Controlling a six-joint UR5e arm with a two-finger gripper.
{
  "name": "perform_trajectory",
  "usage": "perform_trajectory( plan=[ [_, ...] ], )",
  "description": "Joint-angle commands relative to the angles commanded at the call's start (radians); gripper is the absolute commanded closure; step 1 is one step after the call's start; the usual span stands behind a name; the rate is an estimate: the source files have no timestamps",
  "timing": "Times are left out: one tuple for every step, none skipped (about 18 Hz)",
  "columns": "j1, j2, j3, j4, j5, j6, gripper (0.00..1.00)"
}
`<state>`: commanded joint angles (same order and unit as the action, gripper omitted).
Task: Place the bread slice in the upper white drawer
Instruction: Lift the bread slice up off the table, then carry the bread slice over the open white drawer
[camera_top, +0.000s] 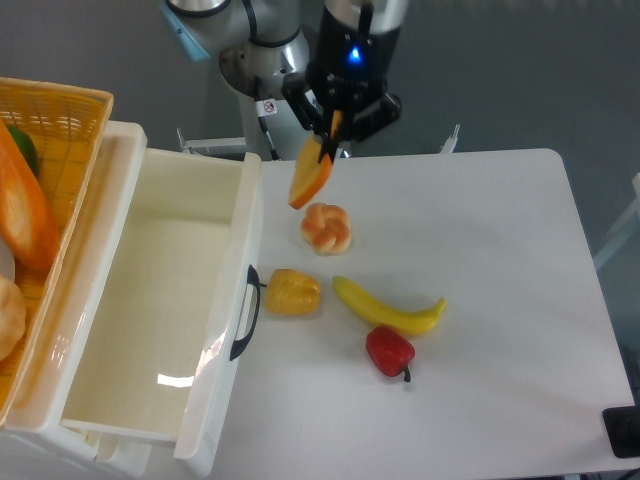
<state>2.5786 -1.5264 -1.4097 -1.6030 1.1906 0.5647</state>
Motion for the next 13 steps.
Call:
perform_trajectory(
  plan=[
    [-0.002,0.002,0.0,0.002,-0.012,-0.023,1.0],
    [-0.005,0.003,0.0,0.002,-0.02,-0.038,1.0],
    [-0.008,0.005,-0.002,0.003,-0.028,-0.051,1.0],
    [-0.012,0.005,-0.002,0.003,-0.038,-0.069,1.0],
    [-0.014,0.006,-0.002,0.006,-0.054,-0.094,1.0],
    [-0.015,0.006,-0.002,0.012,-0.075,-0.12,1.0],
    [-0.018,0.008,-0.002,0.014,-0.097,-0.143,1.0],
    [-0.02,0.009,-0.002,0.014,-0.109,-0.152,1.0],
    [-0.021,0.009,-0.002,0.018,-0.111,-0.152,1.0],
    [-0.028,0.008,-0.003,0.035,-0.111,-0.157,1.0],
    [-0.041,0.006,-0.005,0.049,-0.112,-0.176,1.0],
    [-0.055,0.003,-0.011,0.067,-0.114,-0.198,1.0],
    [-0.069,-0.001,-0.021,0.095,-0.114,-0.213,1.0]
  ],
)
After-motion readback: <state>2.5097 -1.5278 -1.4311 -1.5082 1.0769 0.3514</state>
